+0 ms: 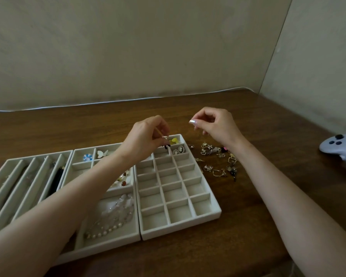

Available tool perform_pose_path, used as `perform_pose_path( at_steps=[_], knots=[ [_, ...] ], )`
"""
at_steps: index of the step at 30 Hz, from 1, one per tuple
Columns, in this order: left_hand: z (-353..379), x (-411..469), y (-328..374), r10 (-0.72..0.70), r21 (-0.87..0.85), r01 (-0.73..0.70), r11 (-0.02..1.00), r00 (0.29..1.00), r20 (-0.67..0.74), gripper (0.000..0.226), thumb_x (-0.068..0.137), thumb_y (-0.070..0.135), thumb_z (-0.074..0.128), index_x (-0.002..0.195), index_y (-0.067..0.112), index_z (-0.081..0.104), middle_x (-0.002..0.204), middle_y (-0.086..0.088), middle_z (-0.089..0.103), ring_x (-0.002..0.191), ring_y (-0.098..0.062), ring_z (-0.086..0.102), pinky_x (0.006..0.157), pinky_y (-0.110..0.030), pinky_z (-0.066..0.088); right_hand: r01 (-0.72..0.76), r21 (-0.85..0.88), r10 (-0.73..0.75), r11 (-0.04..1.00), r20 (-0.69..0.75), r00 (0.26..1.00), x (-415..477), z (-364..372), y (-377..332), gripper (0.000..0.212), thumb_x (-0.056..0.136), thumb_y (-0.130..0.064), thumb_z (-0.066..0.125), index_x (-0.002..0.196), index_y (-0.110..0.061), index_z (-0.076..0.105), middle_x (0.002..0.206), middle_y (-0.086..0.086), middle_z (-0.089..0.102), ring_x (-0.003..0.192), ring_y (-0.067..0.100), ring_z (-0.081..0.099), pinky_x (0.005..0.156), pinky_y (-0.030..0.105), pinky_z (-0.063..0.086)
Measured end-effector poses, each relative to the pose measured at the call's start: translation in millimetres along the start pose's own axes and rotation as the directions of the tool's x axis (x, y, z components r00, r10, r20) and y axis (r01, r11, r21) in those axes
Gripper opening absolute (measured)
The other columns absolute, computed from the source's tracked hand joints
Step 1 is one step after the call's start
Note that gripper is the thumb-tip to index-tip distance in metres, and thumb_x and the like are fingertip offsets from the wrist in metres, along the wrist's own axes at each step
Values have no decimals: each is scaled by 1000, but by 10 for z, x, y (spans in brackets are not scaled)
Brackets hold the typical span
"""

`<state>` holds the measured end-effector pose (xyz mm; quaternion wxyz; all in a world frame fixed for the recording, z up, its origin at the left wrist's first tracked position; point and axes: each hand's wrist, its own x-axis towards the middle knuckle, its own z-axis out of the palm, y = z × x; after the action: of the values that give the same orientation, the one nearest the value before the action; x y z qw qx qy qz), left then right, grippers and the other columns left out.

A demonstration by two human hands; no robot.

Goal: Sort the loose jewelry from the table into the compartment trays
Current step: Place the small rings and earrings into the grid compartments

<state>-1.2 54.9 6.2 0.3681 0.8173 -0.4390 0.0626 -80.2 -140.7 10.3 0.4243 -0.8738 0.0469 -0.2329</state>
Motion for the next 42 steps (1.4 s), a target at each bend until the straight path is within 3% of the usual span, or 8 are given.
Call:
perform_pose_path(
  at_steps=[2, 5, 11, 18, 24, 30, 38, 42],
  knots=[
    [7, 6, -7, 12, 39, -12, 999, 1000, 6, 15, 77, 9, 73, 90, 8, 64, 91, 0, 63, 77, -10, 63, 69, -12, 49, 0, -33, 5, 999, 126, 992, -15, 6, -39, 2, 86, -15, 66, 87, -16, 68, 85, -4, 66, 77, 3, 60, 68, 17, 46],
    [25, 10, -26, 11, 76, -11, 997, 1000, 1, 7, 79, 11, 71, 84, 10, 66, 88, 1, 60, 73, -6, 59, 66, -7, 44, 48, -117, -8, 992, 320, 948, -40, 40, -104, 6, 85, -15, 67, 84, -19, 70, 89, -6, 62, 79, 3, 55, 71, 19, 43],
    [42, 4, -63, 44, 65, -42, 997, 999, -23, 4, 81, 10, 69, 84, 8, 66, 86, -1, 63, 79, -14, 61, 75, -25, 53, 175, -389, 48, 904, 501, 864, -44, 79, -129, 18, 89, -20, 58, 90, -33, 70, 87, -13, 49, 81, 5, 47, 76, 30, 41],
    [51, 3, -57, 47, 60, -44, 997, 998, -42, 4, 81, 9, 69, 84, 7, 68, 86, 0, 63, 80, -14, 60, 74, -26, 51, 214, -411, 56, 886, 554, 831, -56, 83, -169, 18, 88, -22, 59, 90, -40, 62, 87, -11, 48, 81, 7, 47, 70, 27, 42],
    [53, 5, -63, 47, 53, -44, 998, 998, -44, 5, 81, 10, 69, 85, 6, 68, 86, -1, 63, 79, -14, 60, 75, -27, 51, 284, -501, 45, 818, 546, 836, -48, 100, -147, 6, 88, -31, 60, 94, -32, 62, 87, -13, 47, 78, 5, 46, 61, 21, 32],
    [51, 5, -58, 61, 54, -59, 997, 997, -37, 6, 81, 10, 69, 85, 6, 68, 86, -1, 63, 78, -13, 60, 72, -22, 49, 323, -550, 53, 770, 561, 826, -50, 105, -185, 5, 89, -31, 56, 94, -30, 58, 91, -9, 49, 83, 9, 49, 60, 22, 34],
    [43, 2, -43, 61, 59, -59, 996, 998, -24, 5, 82, 10, 68, 86, 8, 67, 88, -1, 63, 79, -12, 60, 73, -21, 51, 215, -489, 127, 845, 574, 809, -45, 110, -151, 3, 92, -30, 55, 95, -28, 55, 99, -7, 56, 89, 11, 53, 78, 30, 46],
    [51, 5, -45, 56, 53, -55, 997, 998, -26, 3, 82, 10, 68, 85, 9, 67, 86, 1, 61, 78, -10, 59, 71, -15, 47, 163, -444, 140, 881, 574, 807, -54, 115, -148, 9, 95, -32, 51, 98, -24, 53, 99, -1, 58, 86, 16, 55, 76, 31, 45]
  ],
)
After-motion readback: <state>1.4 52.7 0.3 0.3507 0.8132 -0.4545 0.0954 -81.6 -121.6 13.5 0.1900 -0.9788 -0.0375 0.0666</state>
